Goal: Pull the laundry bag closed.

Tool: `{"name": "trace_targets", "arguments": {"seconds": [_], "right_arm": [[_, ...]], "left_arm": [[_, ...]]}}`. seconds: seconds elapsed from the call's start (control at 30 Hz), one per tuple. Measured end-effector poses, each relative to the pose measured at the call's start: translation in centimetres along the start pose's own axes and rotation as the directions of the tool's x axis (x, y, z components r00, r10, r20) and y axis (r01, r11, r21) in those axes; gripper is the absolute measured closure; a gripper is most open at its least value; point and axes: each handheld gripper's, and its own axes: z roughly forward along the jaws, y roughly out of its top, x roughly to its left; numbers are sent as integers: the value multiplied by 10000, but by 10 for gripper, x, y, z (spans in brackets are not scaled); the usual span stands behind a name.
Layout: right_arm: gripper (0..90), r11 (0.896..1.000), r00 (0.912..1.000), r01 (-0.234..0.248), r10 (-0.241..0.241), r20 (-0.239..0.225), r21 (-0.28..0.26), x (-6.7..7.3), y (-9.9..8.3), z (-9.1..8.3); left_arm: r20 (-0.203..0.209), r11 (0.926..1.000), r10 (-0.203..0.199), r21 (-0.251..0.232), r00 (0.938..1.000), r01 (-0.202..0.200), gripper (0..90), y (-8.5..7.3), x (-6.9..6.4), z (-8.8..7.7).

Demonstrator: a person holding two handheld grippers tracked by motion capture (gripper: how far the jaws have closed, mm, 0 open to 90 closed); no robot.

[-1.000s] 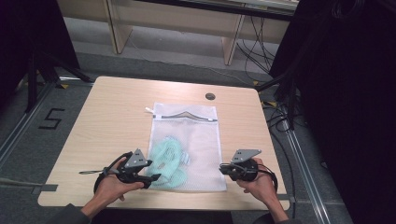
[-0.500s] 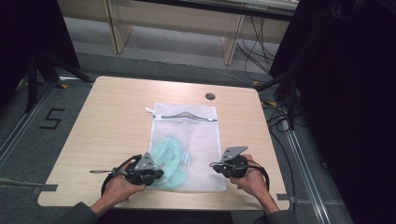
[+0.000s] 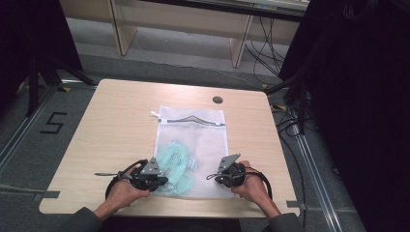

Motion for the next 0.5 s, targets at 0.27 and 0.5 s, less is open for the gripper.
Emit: {"name": "trace_targets", "arguments": {"seconds": [0.27,0.5], "right_arm": [[900,9996,9996,279,-279,-62,22,4,3,1],[900,9993,9992,386,-386,-143,11,13,7,2]], "left_arm": [[-55,9999,-133,75,9999,134,895,0,12,2],[-321,9989,-460,42,9984,461,894,-3,22,3]]}}
